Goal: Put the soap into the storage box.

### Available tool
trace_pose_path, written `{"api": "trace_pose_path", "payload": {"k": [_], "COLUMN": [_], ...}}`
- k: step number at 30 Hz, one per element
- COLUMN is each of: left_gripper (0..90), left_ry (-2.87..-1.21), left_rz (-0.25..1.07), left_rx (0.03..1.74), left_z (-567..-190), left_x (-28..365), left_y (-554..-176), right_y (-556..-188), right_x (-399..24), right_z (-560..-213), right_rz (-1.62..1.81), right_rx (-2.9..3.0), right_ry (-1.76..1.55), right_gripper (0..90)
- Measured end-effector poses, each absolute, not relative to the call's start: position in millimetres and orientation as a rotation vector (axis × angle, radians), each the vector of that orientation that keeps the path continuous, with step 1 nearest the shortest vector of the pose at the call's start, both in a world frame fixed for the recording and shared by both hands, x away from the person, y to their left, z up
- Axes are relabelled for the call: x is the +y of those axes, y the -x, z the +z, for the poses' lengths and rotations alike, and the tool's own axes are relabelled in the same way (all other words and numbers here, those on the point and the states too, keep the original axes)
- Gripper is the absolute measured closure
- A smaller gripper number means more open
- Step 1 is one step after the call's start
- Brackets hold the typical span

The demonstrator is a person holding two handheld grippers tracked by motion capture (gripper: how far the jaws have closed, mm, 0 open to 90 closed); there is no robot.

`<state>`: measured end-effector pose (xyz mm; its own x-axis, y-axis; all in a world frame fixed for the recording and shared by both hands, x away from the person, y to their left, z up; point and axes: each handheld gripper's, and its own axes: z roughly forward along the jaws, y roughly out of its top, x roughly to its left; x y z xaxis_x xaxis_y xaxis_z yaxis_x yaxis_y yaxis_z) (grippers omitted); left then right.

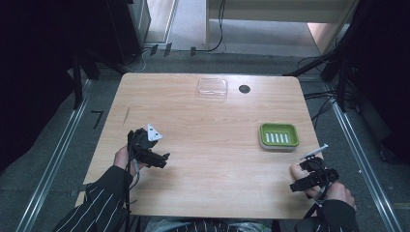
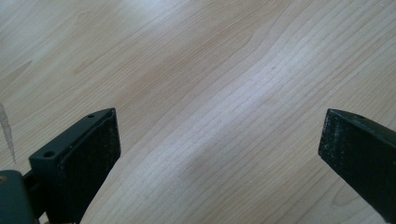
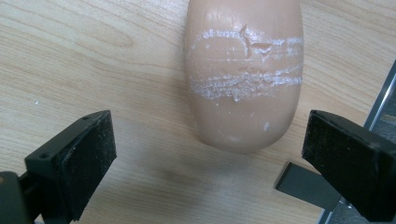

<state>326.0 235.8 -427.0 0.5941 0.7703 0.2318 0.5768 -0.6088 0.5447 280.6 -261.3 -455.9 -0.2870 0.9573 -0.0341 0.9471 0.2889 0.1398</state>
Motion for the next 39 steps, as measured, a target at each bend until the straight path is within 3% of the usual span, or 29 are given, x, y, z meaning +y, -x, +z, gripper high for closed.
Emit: {"api": "trace_pose_path", "payload": {"k": [39], "left_gripper": [0.0], "left_ry": [-2.408], "left_rz": [0.632], "left_rx": [1.072], "left_z": [-427.2], "left_x": [236.8], "left_y": [-326.4], "right_y": [-283.6], "right_x": [-262.1], "right_z": [-452.2], "right_rz": [0.158], "right_rx": [2.397], "right_ry": [-1.760], "right_gripper": [3.0]}}
